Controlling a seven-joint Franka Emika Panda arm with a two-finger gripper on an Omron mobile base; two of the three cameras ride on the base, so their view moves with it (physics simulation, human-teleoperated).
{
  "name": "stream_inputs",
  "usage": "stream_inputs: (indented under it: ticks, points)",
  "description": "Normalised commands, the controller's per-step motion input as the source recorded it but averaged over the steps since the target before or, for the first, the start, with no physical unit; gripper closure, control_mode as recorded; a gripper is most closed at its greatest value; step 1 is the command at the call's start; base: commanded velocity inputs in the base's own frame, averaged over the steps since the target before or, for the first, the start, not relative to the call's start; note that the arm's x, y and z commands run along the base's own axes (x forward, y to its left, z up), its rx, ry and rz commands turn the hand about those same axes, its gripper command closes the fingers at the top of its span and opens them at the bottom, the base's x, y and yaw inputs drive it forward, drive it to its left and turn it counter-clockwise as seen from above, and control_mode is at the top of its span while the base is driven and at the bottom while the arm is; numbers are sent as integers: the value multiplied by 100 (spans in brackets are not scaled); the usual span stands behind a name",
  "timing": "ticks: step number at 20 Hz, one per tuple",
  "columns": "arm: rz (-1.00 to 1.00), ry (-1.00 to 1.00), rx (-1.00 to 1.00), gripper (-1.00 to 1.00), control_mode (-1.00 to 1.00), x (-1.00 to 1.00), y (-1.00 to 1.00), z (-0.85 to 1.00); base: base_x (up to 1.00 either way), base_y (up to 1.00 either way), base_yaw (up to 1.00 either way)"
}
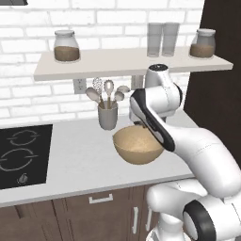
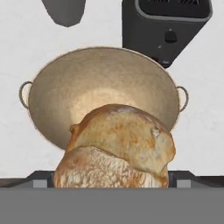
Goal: Open the cabinet, pick up the bread from the cabinet and place it in the basket. Then move the basket to the dining counter.
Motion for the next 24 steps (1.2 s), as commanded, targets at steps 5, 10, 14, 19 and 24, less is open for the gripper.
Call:
stream_inputs:
  ticks: [5, 10, 14, 19, 24]
  points:
    - [5, 11, 0, 100, -100, 46, 0, -91, 0, 0, 0]
    - [1, 8, 0, 100, -100, 26, 0, -68, 0, 0, 0]
    - [2, 0, 0, 100, -100, 29, 0, -47, 0, 0, 0]
    - [4, 0, 0, 100, -100, 27, 0, -37, 0, 0, 0]
    - [4, 0, 0, 100, -100, 16, 0, -43, 0, 0, 0]
